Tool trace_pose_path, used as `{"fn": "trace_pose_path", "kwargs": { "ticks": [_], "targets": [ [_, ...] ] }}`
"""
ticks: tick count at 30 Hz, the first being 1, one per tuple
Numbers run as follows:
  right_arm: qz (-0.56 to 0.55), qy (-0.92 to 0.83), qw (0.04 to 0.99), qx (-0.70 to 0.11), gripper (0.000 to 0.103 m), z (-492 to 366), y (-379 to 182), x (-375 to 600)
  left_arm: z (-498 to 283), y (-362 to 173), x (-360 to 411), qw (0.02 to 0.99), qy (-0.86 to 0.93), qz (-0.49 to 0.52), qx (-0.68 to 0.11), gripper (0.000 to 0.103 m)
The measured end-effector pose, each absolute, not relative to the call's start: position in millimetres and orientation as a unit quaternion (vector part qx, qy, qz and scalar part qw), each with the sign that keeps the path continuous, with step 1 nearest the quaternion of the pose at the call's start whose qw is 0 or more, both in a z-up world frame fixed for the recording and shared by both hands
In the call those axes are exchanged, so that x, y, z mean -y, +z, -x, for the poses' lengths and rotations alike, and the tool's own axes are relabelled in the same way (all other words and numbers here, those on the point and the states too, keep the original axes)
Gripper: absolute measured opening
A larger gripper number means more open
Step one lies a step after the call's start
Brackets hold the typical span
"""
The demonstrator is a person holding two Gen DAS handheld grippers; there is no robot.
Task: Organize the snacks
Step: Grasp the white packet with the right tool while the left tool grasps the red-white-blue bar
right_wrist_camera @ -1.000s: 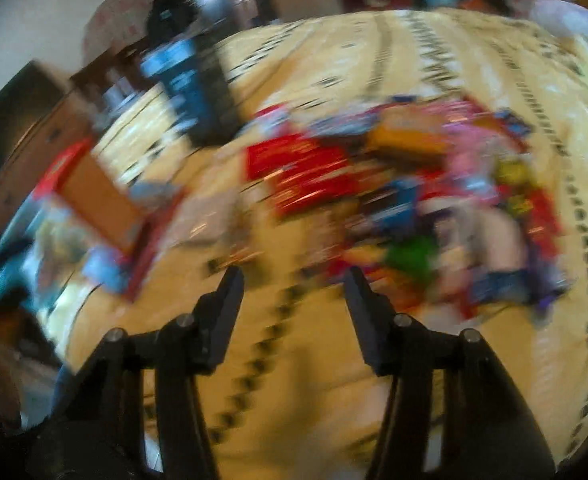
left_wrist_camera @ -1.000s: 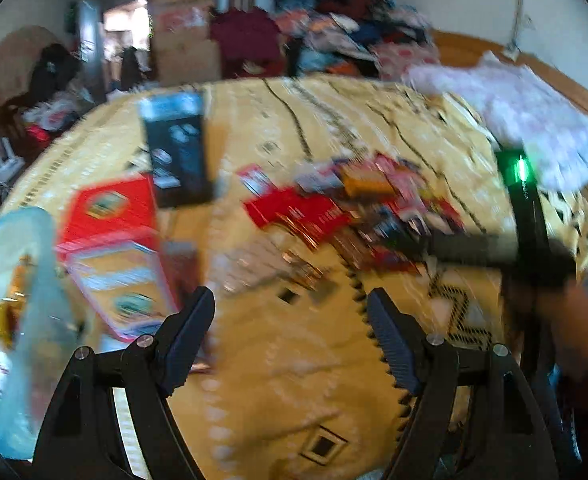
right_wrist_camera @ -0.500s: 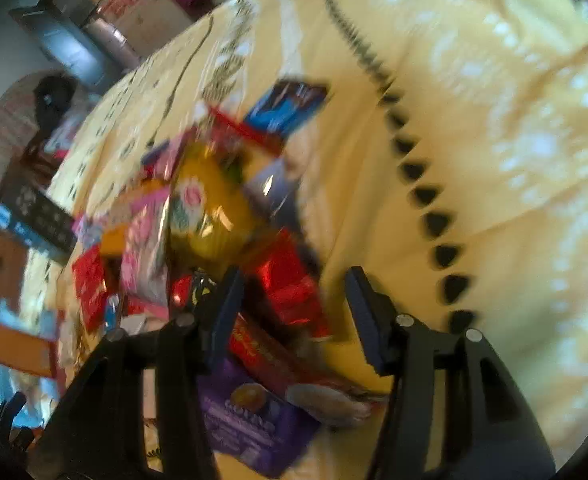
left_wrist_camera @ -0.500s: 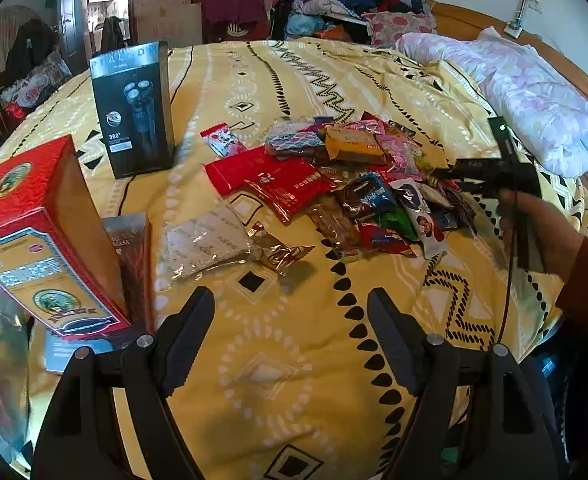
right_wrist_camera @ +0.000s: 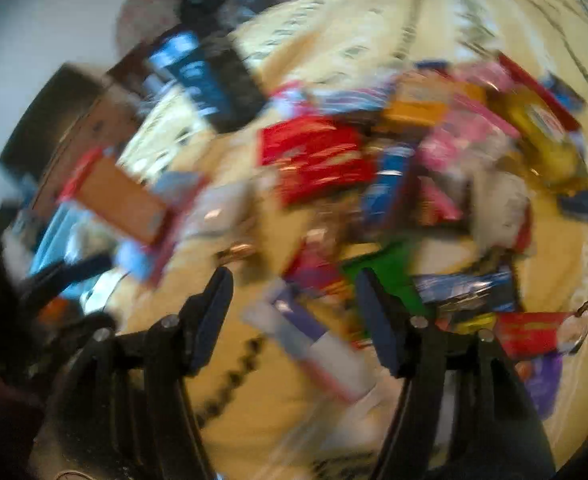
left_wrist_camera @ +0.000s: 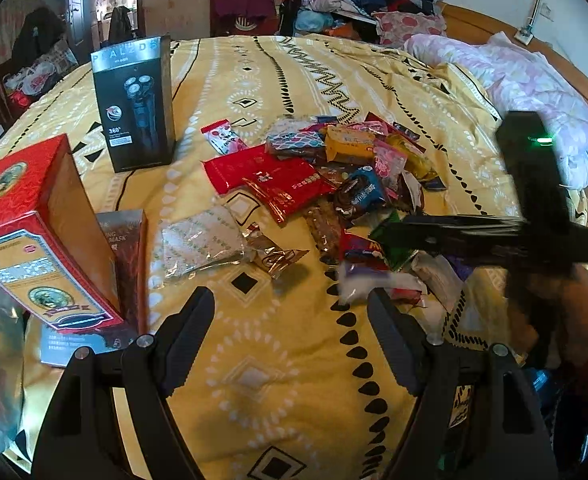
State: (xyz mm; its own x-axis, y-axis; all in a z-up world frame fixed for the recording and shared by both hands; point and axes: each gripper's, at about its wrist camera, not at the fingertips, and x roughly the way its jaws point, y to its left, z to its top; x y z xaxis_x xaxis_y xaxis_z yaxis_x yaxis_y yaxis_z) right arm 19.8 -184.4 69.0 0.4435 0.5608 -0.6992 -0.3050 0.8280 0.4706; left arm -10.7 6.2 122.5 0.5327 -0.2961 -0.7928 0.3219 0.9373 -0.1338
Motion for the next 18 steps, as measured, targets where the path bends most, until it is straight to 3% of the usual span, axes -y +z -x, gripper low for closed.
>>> {"fn": "trace_pose_path", "kwargs": {
  "ticks": [6,16,18],
  "targets": [
    [-0.107,0.162,0.886,-0.420,0.066,16,101,233,18,123,-7,0.875,-0.179,-0.010,-0.450,0.080],
    [-0.013,0.122,0.851,-0.511,0.064,20,36,200,22,116,-2,0.863,-0.190,0.000,-0.469,0.080],
    [-0.030,0.112,0.845,-0.521,0.056,13,21,199,21,116,-3,0.862,-0.190,0.004,-0.471,0.080]
  ]
}}
